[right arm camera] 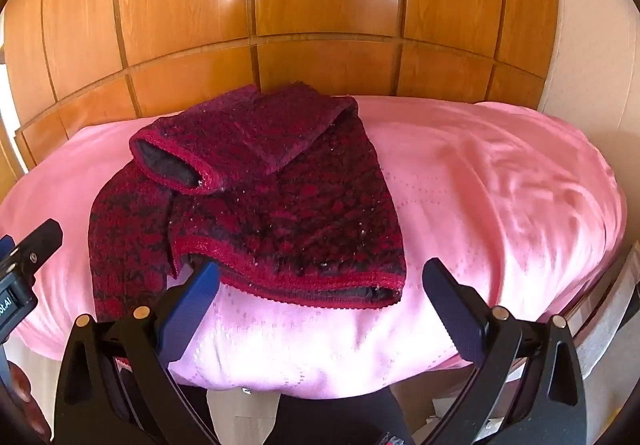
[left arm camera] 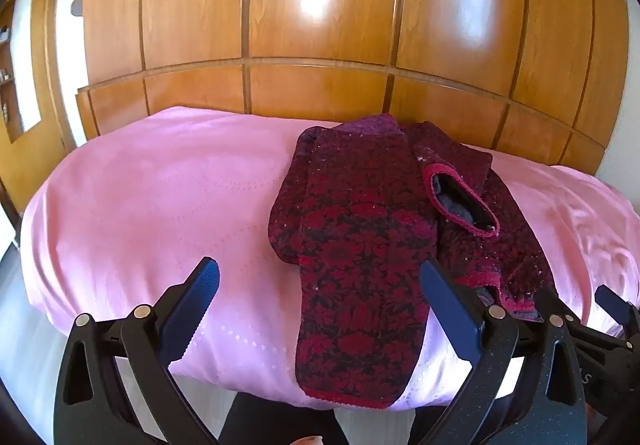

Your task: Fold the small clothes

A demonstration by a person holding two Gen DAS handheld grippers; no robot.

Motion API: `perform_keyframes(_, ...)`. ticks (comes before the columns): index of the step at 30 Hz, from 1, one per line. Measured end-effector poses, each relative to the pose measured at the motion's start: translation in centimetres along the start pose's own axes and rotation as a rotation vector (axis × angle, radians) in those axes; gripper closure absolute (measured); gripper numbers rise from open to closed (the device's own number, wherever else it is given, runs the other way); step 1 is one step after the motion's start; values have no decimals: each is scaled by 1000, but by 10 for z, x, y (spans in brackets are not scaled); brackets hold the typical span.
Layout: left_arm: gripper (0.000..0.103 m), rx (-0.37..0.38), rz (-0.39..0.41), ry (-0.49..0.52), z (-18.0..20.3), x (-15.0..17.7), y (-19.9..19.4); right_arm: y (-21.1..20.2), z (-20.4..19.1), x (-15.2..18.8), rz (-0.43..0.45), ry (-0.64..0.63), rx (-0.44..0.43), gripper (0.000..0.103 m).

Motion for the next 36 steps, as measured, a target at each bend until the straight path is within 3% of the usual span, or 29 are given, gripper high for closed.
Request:
perform_keyframes(7, 4, -5, -13, 2, 0, 2, 2, 4, -2, 5, -10, -4, -38, 2)
perform_keyframes(23, 4, -7, -30, 32, 7, 0, 9, 20, -2, -1, -26, -26, -25, 2)
perform_keyframes(36, 4, 16, 4, 33, 7, -2, 0, 6, -3, -5, 23, -29, -12, 2)
Point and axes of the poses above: each gripper's, at about its wrist camera, not at the fingertips, and y roughly the way its jaws point, z to its right, x to its underside, the point moved 8 cm from there along y, roughly the way its jaws point, and after that the axes turned 8 degrees about -z, right-handed, at the moved point
